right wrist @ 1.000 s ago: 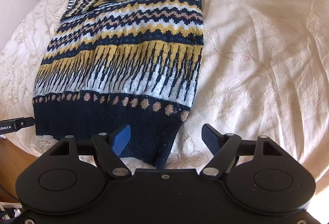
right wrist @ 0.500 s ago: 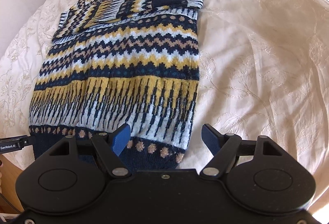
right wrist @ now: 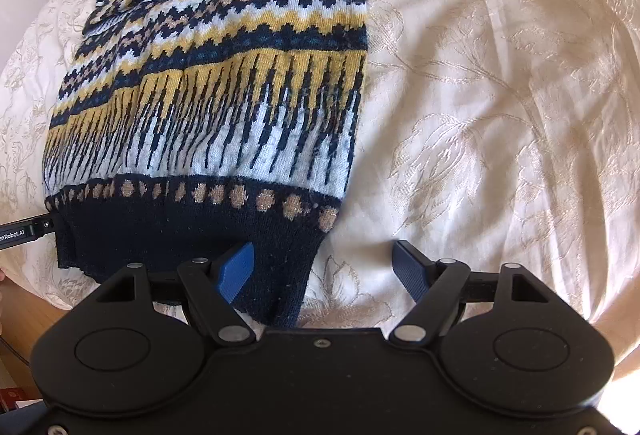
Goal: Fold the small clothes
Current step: 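Close both grippers on the navy ribbed hem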
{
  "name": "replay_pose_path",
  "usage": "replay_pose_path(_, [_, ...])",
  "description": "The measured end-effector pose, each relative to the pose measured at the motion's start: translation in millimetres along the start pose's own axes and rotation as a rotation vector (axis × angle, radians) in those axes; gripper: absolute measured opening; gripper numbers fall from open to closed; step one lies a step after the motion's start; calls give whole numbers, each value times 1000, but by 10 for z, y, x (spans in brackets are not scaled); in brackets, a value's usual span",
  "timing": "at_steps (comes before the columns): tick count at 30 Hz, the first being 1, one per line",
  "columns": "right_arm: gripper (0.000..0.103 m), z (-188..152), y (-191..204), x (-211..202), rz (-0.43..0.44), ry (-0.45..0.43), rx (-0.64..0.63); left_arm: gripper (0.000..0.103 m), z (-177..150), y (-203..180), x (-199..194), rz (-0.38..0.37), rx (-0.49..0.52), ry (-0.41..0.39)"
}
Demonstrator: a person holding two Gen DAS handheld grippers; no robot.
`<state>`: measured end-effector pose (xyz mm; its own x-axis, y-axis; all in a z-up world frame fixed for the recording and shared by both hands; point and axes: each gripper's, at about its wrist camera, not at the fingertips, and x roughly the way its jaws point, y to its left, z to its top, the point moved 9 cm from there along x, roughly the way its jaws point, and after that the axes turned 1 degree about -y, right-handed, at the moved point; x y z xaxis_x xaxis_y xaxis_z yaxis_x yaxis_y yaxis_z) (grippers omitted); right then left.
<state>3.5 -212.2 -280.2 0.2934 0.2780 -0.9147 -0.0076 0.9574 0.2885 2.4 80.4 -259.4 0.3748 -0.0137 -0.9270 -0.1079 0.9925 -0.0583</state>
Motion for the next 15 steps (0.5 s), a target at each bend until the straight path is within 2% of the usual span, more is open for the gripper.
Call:
replay_pose_path(5, [77,-67,137,71,88,30,22,49,-9,-12,-1,-16,-8,-21])
replay_pose_path(7, [66,-106,204,100,108,42,11,48,-26,-3,-7,-26,-18,-37])
replay_pose_path(9, [48,-143,264,130,108,56,-6,47,-45,3,-13,-35,-31,-42])
replay_pose_path(10, [43,-155,288,135,109,59,-14,42,-50,-2,-15,-41,-34,-40])
replay_pose_path(12, [25,-167,325,128,119,57,-20,30,-63,-30,-19,-75,-39,-30])
replay_pose_path(13, [22,-163,328,110,115,50,-25,22,-67,-46,-25,-84,-40,-28])
replay_pose_path(15, [14,-147,314,61,120,34,-17,13,-73,-71,-57,-87,-32,-33])
